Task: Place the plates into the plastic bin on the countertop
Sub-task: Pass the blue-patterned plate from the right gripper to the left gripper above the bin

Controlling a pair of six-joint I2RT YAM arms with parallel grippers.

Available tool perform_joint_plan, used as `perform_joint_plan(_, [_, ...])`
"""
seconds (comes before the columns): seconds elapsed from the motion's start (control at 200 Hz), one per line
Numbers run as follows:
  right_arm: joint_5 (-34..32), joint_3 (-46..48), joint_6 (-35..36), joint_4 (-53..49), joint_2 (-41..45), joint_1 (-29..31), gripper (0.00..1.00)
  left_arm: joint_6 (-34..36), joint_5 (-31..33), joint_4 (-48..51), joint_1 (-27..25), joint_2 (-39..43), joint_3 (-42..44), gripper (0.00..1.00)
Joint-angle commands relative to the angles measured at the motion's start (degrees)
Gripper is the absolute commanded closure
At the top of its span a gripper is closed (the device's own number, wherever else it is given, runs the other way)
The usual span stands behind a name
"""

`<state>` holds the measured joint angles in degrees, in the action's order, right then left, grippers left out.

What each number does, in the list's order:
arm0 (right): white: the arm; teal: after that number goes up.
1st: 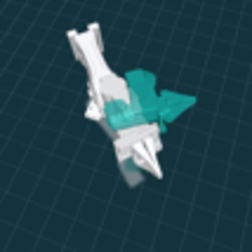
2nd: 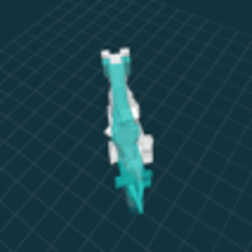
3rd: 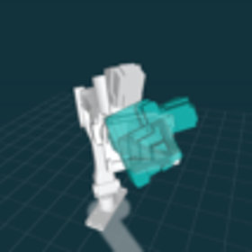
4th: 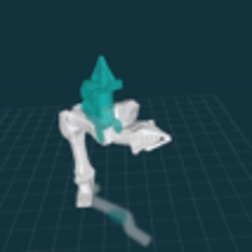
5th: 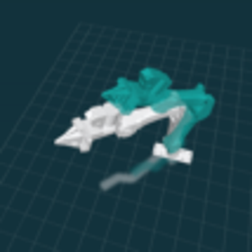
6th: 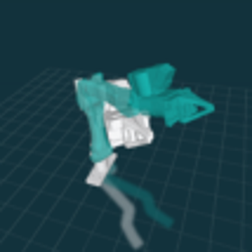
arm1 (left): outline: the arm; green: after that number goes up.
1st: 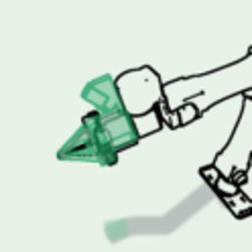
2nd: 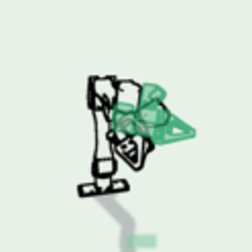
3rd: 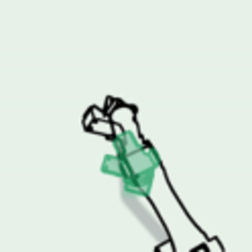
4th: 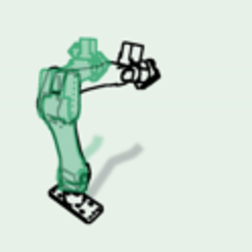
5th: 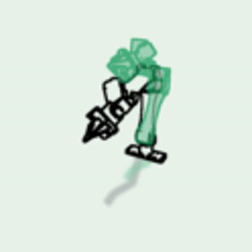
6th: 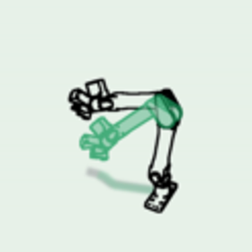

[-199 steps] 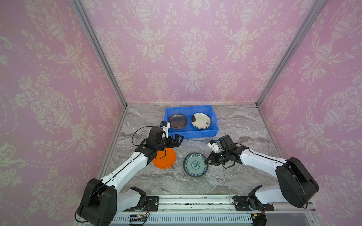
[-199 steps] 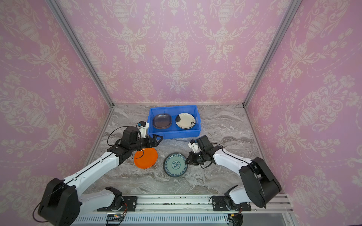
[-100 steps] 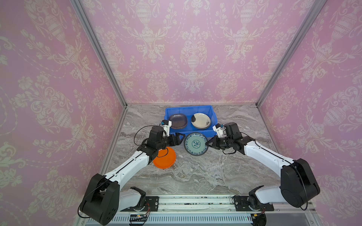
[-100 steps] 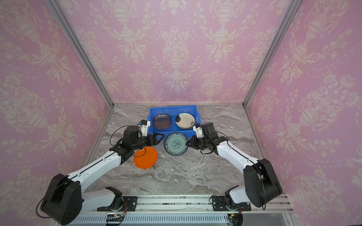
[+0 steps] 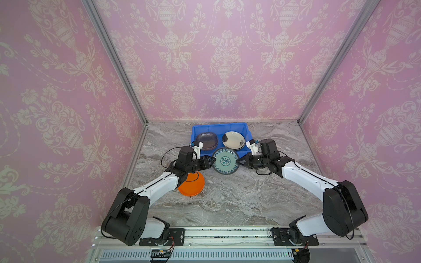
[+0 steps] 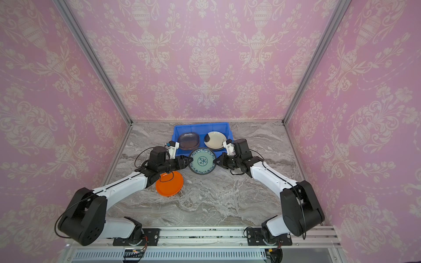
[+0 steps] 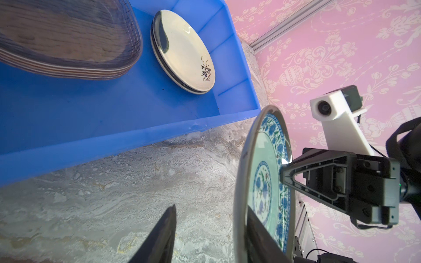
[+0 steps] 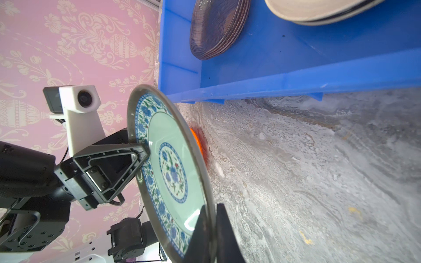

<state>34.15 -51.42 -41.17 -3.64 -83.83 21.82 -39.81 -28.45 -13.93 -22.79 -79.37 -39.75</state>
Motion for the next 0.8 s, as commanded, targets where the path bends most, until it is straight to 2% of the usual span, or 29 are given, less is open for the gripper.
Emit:
perform_joint_plan(0.0, [1.58, -2.06, -1.07, 1.88, -0.79, 0.06, 1.00, 0.69, -1.31, 0.06, -0.33, -1.15, -1.74, 0.58])
perform_joint_plan(0.11, [1.12, -2.28, -0.82, 1.90, -1.15, 0.06, 1.00, 0.70, -1.48, -0.08, -0.39, -2.25, -1.75, 0.70])
perform_joint_plan(0.285, [0.15, -2.81, -0.34, 0.83, -1.38, 0.06, 1.00, -0.15, -2.49, -2.28, -0.34, -4.83, -4.41, 1.00])
perform_joint_plan(0.53, [-3.69, -2.37, 0.32, 0.39, -2.07, 0.06, 1.00, -1.30, -5.19, -3.90, -0.33, -8.71, -8.69, 1.00])
perform_joint_plan(0.701, [-6.17, -2.97, 0.63, -1.49, -2.12, -1.25, 0.67, -1.02, -5.04, -3.55, -0.33, -9.39, -12.53, 1.00])
perform_joint_plan(0.796, [-7.78, -1.80, 0.36, -2.22, -0.16, -3.45, 0.62, 0.38, -4.21, -2.47, -0.33, -10.44, -15.01, 1.00])
